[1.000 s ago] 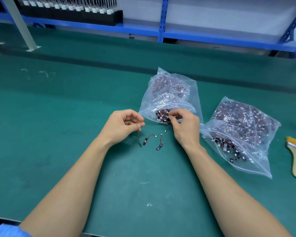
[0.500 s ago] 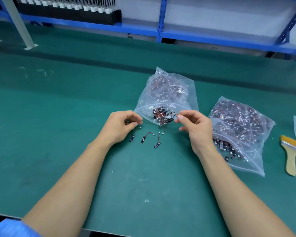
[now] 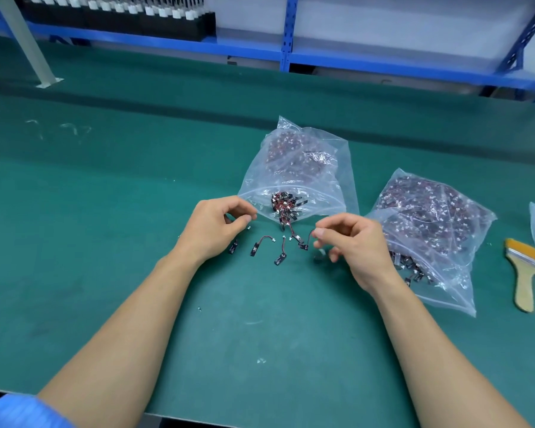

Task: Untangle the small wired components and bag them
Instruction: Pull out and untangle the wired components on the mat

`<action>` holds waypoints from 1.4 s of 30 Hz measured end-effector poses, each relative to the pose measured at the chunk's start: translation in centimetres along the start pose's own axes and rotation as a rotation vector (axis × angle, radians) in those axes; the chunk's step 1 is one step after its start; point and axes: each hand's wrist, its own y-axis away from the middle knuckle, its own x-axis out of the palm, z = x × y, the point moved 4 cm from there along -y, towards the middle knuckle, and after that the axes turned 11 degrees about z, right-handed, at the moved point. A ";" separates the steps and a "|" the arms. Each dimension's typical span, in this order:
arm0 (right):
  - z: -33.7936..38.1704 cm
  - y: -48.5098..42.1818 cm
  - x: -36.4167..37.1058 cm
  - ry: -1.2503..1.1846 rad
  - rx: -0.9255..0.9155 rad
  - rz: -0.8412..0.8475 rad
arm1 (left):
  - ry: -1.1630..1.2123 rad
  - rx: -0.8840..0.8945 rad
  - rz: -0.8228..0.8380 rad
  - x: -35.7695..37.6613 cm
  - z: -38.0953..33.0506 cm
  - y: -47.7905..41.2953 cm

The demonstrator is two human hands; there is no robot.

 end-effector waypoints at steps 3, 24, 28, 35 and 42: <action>0.1 0.2 0.2 0.103 -0.001 0.035 | 0.001 -0.001 -0.005 0.1 0.0 0.0; -0.4 0.6 -0.1 0.688 -0.011 0.231 | 0.020 -0.010 -0.017 0.1 0.1 0.1; -0.5 0.7 0.2 0.787 0.016 0.246 | 0.019 -0.008 -0.014 0.1 0.2 0.1; -0.1 0.8 -0.9 0.981 0.134 0.204 | 0.038 -0.011 -0.015 0.2 0.3 0.1; 0.6 -1.1 0.7 0.974 0.046 -0.014 | 0.019 -0.008 -0.030 0.1 0.2 0.1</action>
